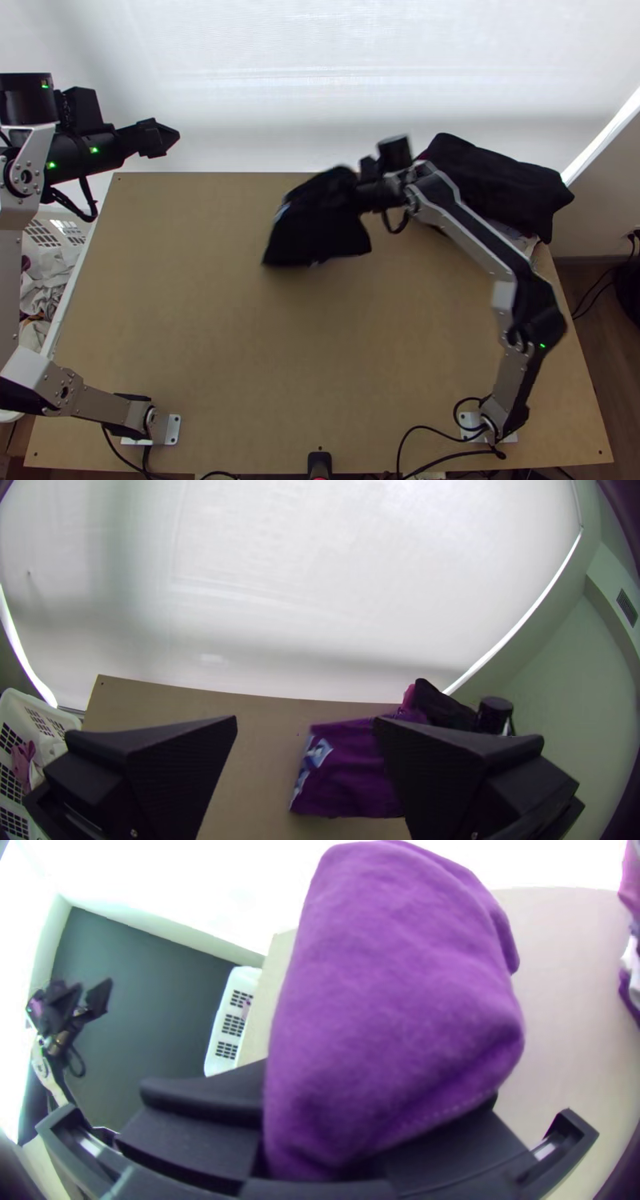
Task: Fold the t-shirt
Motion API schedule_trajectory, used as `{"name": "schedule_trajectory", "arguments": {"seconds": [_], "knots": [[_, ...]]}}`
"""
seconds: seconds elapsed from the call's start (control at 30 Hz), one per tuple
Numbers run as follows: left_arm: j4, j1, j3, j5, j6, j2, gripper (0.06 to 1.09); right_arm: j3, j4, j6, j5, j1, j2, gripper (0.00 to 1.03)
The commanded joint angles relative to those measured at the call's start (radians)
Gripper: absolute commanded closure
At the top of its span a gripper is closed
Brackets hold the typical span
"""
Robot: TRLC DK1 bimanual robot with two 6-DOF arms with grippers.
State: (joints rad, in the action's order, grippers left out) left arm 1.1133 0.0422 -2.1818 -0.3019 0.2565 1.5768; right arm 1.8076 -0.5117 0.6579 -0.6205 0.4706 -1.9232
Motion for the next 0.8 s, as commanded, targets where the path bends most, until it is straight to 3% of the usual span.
{"name": "schedule_trajectory", "arguments": {"seconds": [0.0, 0.57, 0.77], "knots": [[0.010, -0.015, 0.002, 0.003, -0.014, -0.034, 0.10, 0.070, -0.011, 0.032, -0.027, -0.046, 0.081, 1.00], [0.010, -0.054, 0.071, 0.003, -0.048, -0.067, 0.10, 0.480, 0.004, -0.004, -0.140, -0.402, -0.031, 1.00], [0.005, -0.056, 0.085, 0.003, -0.049, -0.067, 0.10, 0.496, 0.021, 0.000, -0.182, -0.466, -0.054, 1.00]]}}
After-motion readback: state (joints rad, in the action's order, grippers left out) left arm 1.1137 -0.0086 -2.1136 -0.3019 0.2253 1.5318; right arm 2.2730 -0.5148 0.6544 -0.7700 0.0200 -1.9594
